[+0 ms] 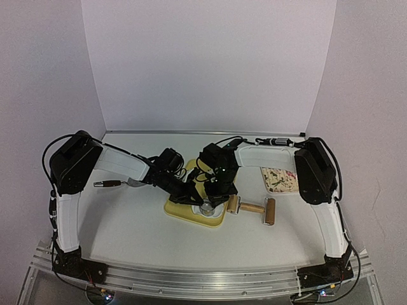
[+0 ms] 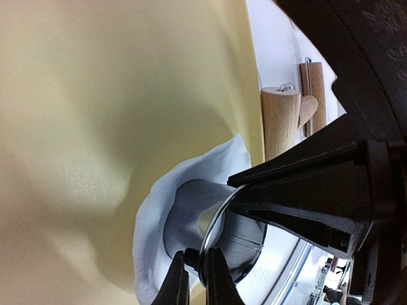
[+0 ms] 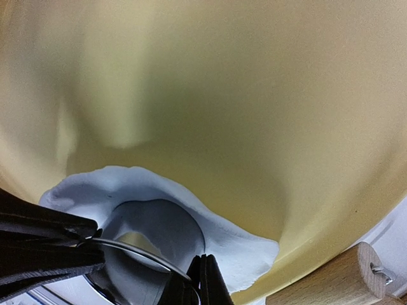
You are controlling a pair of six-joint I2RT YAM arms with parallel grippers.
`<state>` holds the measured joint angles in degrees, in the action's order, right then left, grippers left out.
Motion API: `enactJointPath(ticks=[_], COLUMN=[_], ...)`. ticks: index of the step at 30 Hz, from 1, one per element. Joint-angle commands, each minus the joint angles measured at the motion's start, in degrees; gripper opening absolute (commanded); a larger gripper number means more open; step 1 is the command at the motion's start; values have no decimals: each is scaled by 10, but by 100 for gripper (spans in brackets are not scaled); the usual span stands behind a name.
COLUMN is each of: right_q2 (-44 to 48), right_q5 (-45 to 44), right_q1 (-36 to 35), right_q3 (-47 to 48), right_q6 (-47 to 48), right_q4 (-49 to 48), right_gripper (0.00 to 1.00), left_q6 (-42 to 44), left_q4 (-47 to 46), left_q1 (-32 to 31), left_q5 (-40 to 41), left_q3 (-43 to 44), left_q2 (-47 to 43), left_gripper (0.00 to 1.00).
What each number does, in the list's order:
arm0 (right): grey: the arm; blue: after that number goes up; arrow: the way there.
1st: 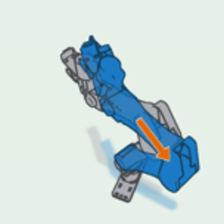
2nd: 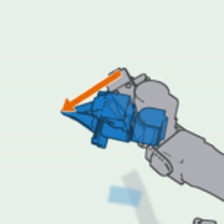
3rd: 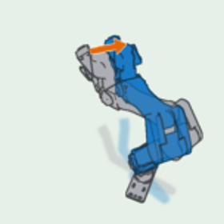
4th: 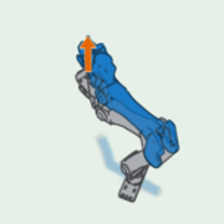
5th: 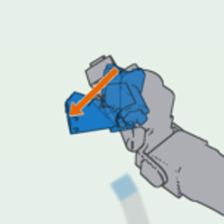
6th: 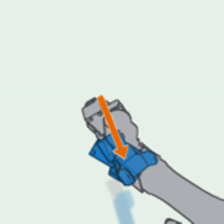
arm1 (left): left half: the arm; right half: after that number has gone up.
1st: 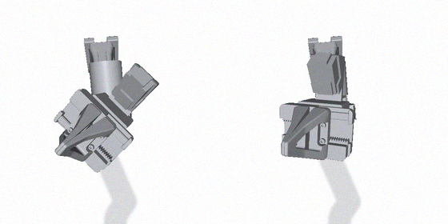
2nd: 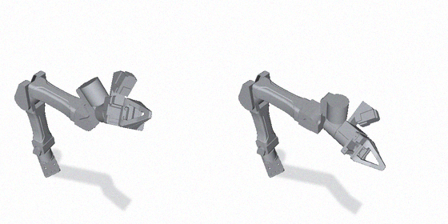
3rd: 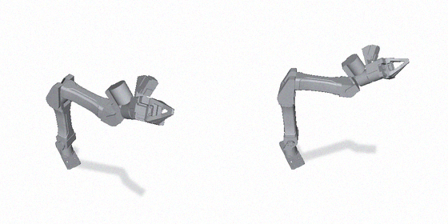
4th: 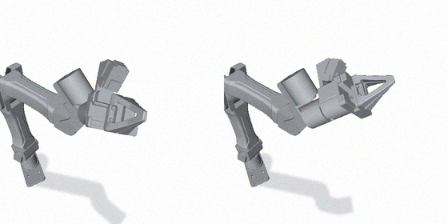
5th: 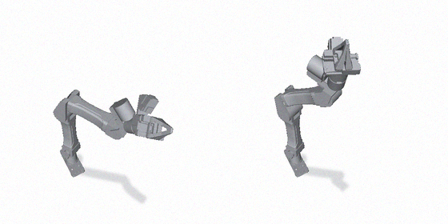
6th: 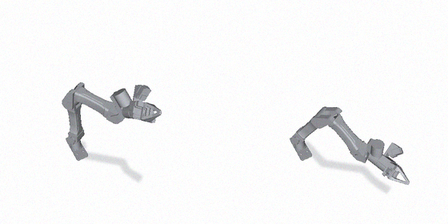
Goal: Roll out the dumpling wrappers from the dough
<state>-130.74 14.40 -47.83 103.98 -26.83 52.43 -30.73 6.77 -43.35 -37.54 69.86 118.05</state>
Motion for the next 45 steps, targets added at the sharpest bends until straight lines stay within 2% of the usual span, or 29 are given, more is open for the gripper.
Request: enactJointPath(ticks=[1, 6, 14, 19, 33, 39, 45], right_q2=[-81, -87, -101, -75, -95, -100, -101], right_q5=[8, 14, 0, -3, -48, -50, -53], right_q1=[-14, -17, -15, -15, -15, -15, -15], right_q3=[-53, -58, -54, -31, 28, 35, 37], right_q6=[-3, -5, 12, 9, 14, 16, 18], right_q4=[-1, -1, -4, 0, 70, 77, 82], right_gripper=[0, 0, 0, 0, 0, 0, 0], left_q6=[30, 24, 59, 57, 43, 43, 39], left_q4=[96, 86, 88, 112, 172, 175, 156], left_q1=[-36, -38, -39, -38, -39, -38, -33], left_q5=[102, 104, 131, 133, 167, 181, 178], left_q3=[-64, -94, -63, -44, 78, 47, -14], left_q2=[70, 63, 59, 38, -45, -105, -155], left_gripper=[5, 5, 5, 7, 41, 54, 61])
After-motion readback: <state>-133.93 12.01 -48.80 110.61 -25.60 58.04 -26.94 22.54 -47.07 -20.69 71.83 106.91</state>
